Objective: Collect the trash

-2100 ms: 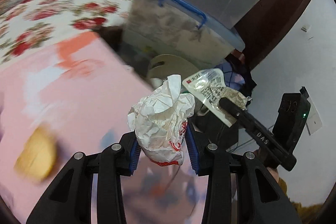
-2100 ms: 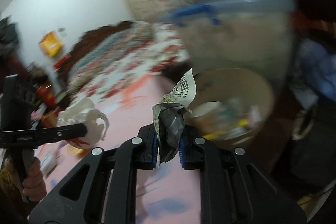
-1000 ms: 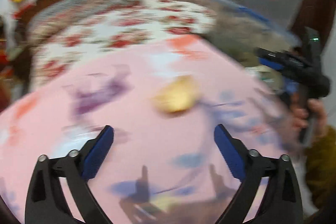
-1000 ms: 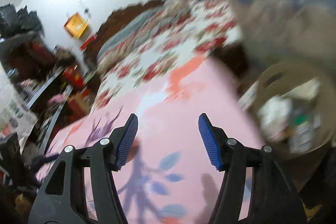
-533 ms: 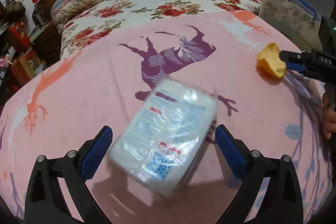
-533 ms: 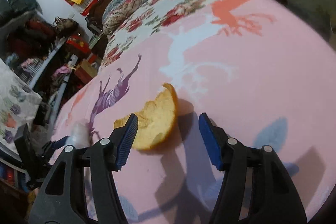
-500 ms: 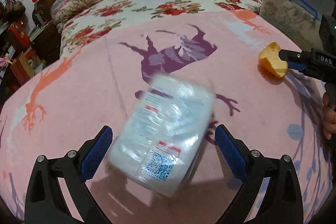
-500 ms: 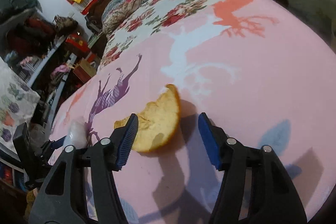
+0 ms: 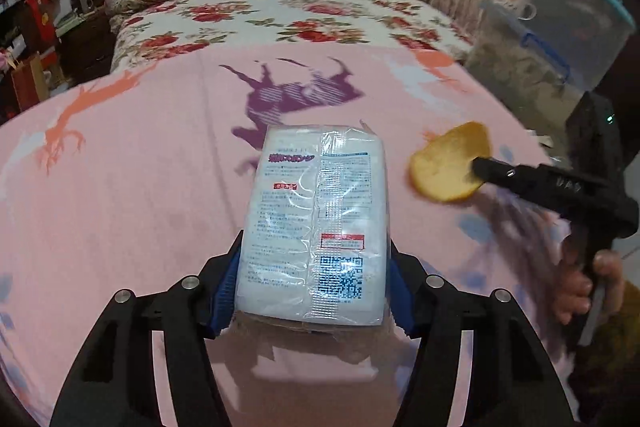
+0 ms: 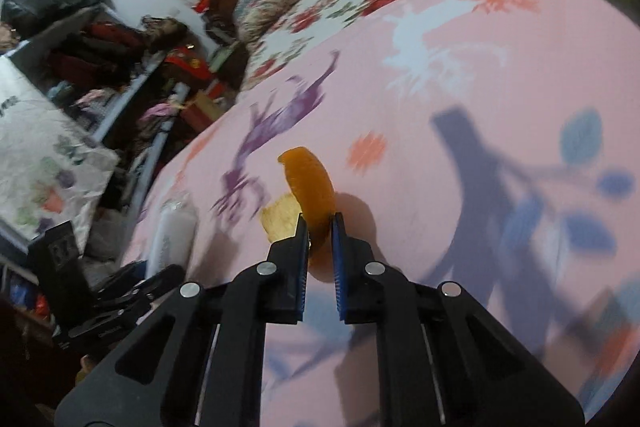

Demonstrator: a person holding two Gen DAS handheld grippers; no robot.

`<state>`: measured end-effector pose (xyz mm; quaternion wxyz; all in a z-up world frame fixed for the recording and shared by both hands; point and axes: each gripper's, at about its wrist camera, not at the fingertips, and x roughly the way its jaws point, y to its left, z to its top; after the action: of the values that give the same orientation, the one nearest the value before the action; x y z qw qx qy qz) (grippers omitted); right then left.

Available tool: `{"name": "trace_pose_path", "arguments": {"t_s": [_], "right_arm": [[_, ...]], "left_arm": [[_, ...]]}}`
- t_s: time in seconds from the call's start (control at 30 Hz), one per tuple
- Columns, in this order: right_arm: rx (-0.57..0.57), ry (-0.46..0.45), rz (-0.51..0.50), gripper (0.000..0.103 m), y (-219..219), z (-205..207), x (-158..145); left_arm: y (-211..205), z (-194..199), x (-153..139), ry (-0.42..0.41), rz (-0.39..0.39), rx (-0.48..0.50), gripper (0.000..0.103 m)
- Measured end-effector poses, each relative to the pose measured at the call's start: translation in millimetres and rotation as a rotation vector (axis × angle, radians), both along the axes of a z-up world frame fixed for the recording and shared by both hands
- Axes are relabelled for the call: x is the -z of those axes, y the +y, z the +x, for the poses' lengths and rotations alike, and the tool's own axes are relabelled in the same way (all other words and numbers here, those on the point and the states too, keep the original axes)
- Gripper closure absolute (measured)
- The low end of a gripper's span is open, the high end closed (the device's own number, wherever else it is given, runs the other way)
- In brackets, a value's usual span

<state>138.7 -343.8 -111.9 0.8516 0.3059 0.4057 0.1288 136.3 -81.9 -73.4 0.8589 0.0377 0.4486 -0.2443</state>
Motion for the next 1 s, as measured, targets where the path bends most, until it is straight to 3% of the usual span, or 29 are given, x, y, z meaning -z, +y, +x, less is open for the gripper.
{"name": "trace_pose_path", "arguments": {"t_s": [0.23,0.5,0.53,0.67,0.87,1.0], "right_arm": [[-0.021,0.009,0.046,0.089,16,-44,13],[0.025,0.039,0.050,0.084,12,-43,18],[0.026,0.035,0.051,0.081,12,-42,17],[0.040,-0.016,0.027,0.041,12,-43,8],[0.038,-0.027,-0.059,0.047,20,-29,5],[0.009,-0.010,-0.111,0.084,31,-24,7]], "left_arm": [[-6,-34,9,0.028,-0.010,0.018,0.044],[-18,-33,23,0.009,0.035,0.016,0.043],[-19,-34,24,0.000,0.044,0.018,0.042],[-24,-40,27,-0.044,0.087,0.032,0.041],[-23,-38,27,-0.045,0.075,0.033,0.040],[-25,-40,28,-0.050,0.081,0.032,0.039]]}}
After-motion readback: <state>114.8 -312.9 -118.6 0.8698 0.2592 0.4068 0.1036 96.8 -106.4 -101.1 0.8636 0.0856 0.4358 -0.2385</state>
